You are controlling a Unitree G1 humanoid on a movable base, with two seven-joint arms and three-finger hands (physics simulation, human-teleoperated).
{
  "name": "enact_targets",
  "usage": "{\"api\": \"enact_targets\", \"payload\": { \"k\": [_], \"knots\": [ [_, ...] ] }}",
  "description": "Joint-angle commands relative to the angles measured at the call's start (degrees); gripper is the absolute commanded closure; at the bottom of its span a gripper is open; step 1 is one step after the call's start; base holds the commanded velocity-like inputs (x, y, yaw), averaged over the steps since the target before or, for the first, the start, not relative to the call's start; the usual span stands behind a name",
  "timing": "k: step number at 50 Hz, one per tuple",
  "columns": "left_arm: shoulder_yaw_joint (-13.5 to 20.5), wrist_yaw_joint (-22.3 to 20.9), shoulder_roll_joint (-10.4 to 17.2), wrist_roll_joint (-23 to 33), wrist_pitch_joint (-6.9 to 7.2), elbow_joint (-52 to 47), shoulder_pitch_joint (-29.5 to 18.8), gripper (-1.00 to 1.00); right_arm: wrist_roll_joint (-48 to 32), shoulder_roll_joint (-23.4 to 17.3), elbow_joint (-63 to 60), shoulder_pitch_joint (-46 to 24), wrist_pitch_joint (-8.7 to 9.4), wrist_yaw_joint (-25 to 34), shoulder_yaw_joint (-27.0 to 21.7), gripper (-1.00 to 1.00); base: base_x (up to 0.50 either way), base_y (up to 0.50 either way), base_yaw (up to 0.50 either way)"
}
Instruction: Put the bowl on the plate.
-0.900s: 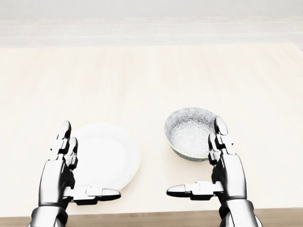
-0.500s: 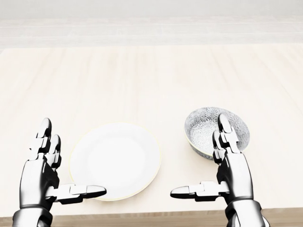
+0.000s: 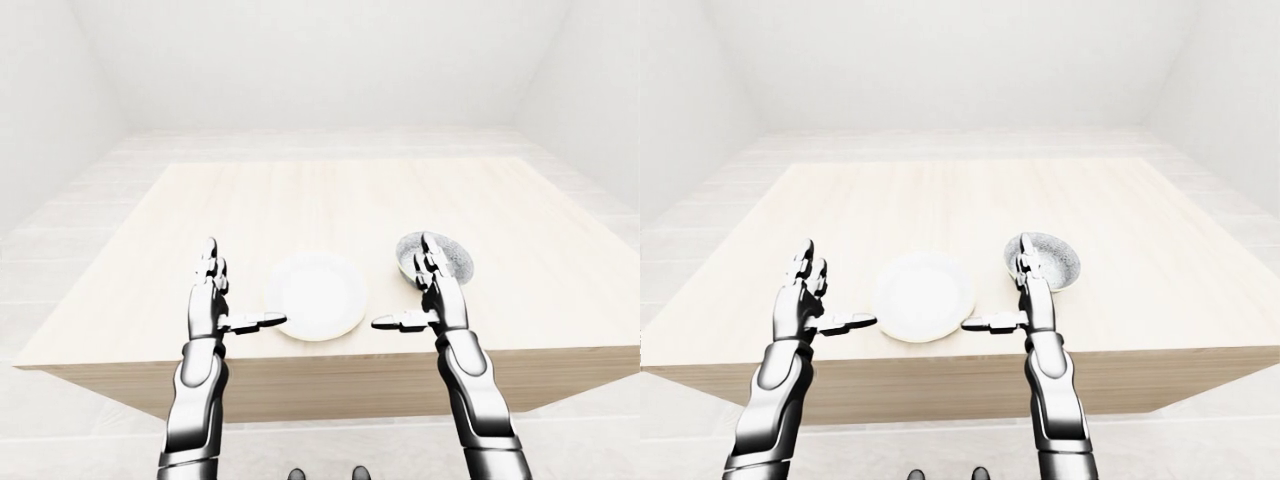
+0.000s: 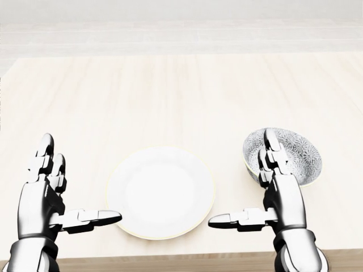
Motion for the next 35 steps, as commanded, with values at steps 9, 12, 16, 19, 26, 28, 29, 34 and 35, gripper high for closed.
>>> {"api": "enact_targets", "payload": {
  "k": [9, 12, 16, 19, 26, 28, 29, 34, 35],
  "knots": [
    [0.2, -1.32, 1.09, -0.23, 0.95, 2.23, -1.59, -1.0, -4.85, -1.75, 1.23, -2.67, -2.54, -3.18, -1.91, -1.0, 0.0, 0.0, 0.0],
    [0.43, -0.71, 1.18, 0.38, -0.15, 3.93, -2.48, -1.0, -6.51, -3.66, 3.25, -6.39, -0.48, -3.76, -3.35, -1.0, 0.0, 0.0, 0.0],
    [0.15, -1.02, 1.45, 0.74, 0.63, 3.33, -2.6, -1.0, -10.41, -5.87, 5.57, -9.87, 0.39, -5.12, -4.0, -1.0, 0.0, 0.0, 0.0],
    [-0.06, -0.83, 1.67, 1.52, 1.1, 3.04, -3.61, -1.0, -14.45, -8.33, 7.67, -13.17, 0.39, -5.62, -4.3, -1.0, 0.0, 0.0, 0.0],
    [0.34, -0.71, 2.17, 2.18, 1.1, 2.31, -5.2, -1.0, -27.37, -12.5, 7.31, -17.06, 0.39, -1.49, -2.81, -1.0, 0.0, 0.0, 0.0],
    [0.5, -0.62, 2.28, 2.28, 1.1, 1.98, -5.46, -1.0, -29.44, -12.65, 5.47, -17.88, 0.39, 0.68, -3.14, -1.0, 0.0, 0.0, 0.0],
    [0.46, -0.56, 2.35, 2.5, 1.1, 1.66, -5.47, -1.0, -30.32, -12.99, 4.11, -18.6, 0.39, 2.88, -3.15, -1.0, 0.0, 0.0, 0.0],
    [-0.13, -0.67, 2.96, 4.5, 1.1, 0.19, -5.51, -1.0, -36.58, -13.23, 2.74, -20.09, 0.39, 6.73, -2.0, -1.0, 0.0, 0.0, 0.0],
    [-0.2, -0.67, 3.0, 4.98, 1.1, 0.07, -5.45, -1.0, -37.25, -13.08, 2.54, -20.11, 0.39, 7.37, -2.04, -1.0, 0.0, 0.0, 0.0]
  ]
}}
